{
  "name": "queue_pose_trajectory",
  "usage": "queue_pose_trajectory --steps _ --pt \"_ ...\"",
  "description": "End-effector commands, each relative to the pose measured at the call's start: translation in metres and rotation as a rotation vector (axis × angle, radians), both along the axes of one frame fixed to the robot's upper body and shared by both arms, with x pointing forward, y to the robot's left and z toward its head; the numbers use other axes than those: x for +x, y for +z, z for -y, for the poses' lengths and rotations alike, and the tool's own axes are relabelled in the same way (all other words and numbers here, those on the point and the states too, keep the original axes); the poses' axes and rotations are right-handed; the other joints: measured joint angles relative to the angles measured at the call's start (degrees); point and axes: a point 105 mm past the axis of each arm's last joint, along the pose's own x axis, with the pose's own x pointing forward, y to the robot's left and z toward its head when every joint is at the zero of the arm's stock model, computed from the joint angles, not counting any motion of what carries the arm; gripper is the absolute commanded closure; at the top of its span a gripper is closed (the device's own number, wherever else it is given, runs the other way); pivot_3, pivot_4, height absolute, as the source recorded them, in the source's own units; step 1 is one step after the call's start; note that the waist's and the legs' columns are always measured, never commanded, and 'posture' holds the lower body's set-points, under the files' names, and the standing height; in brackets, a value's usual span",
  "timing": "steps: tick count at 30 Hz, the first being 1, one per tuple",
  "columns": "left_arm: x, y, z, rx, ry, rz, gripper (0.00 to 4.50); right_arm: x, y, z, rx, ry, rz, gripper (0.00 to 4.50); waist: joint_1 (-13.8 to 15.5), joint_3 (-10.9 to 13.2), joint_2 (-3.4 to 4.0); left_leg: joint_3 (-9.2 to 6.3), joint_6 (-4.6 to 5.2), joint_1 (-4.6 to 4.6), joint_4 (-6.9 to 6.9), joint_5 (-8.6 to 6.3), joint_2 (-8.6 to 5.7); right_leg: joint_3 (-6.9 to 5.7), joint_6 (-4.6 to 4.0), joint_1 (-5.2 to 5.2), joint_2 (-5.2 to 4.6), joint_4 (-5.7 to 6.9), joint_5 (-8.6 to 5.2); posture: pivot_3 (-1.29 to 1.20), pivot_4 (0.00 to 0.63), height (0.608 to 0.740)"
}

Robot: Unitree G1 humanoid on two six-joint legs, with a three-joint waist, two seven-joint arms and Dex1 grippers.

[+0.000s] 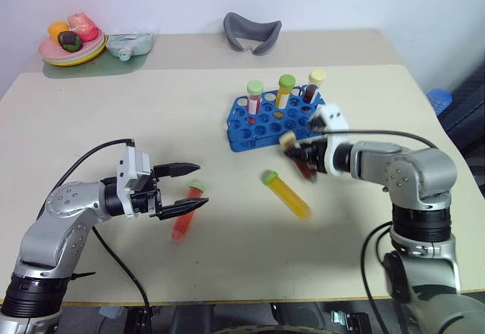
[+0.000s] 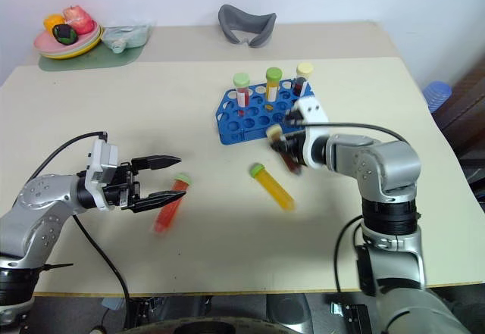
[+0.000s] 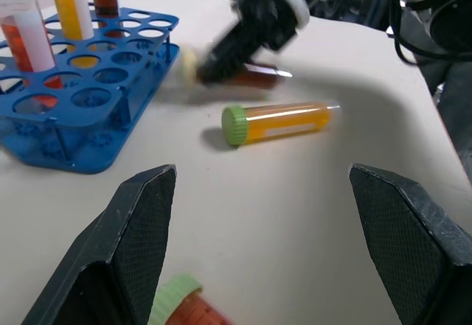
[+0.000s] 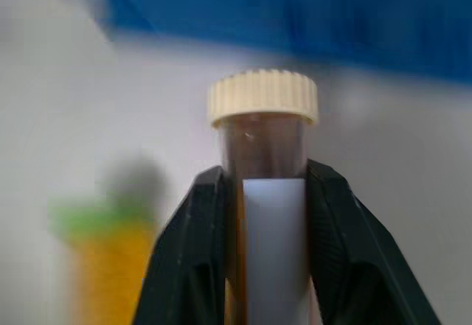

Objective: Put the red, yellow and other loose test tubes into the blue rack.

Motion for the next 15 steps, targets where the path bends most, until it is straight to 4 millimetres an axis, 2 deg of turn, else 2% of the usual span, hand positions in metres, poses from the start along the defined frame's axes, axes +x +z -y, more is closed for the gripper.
queue_pose_trajectory --steps 1,5,9,15 --pt "-0.002 0.01 0.001 -0.015 -0.006 0.044 0.66 -0.002 0.072 0.008 0.215 0.008 0.344 3.68 0.0 0.0 0.0 0.0 0.0 0.0 0.0 0.0 0.0 0.0 0.0 0.0 0.0 0.0 0.0 0.0 0.15 0.74" --pt "0.001 0.011 0.001 -0.024 -0.002 0.056 0.66 0.01 0.095 0.036 0.289 -0.158 0.615 3.68 0.3 0.0 -0.01 0.0 0.0 -0.01 -0.02 0.0 0.0 -0.02 0.01 0.04 -0.02 -0.08 0.0 0.0 0.15 0.74" --pt "0.004 0.013 0.002 -0.04 0.009 0.063 0.66 0.023 0.086 0.047 0.284 -0.268 0.703 3.68 0.0 0.0 0.0 0.0 -0.01 0.0 -0.01 0.0 0.0 -0.02 0.0 0.02 -0.02 -0.03 0.0 0.0 0.15 0.74" --pt "0.007 0.015 0.004 -0.076 0.037 0.069 0.66 0.036 0.061 0.046 0.315 -0.346 0.829 3.68 -0.3 0.0 0.03 0.07 -0.02 0.15 -0.04 0.01 0.01 0.07 0.0 0.0 0.01 0.16 0.0 0.0 0.15 0.74"
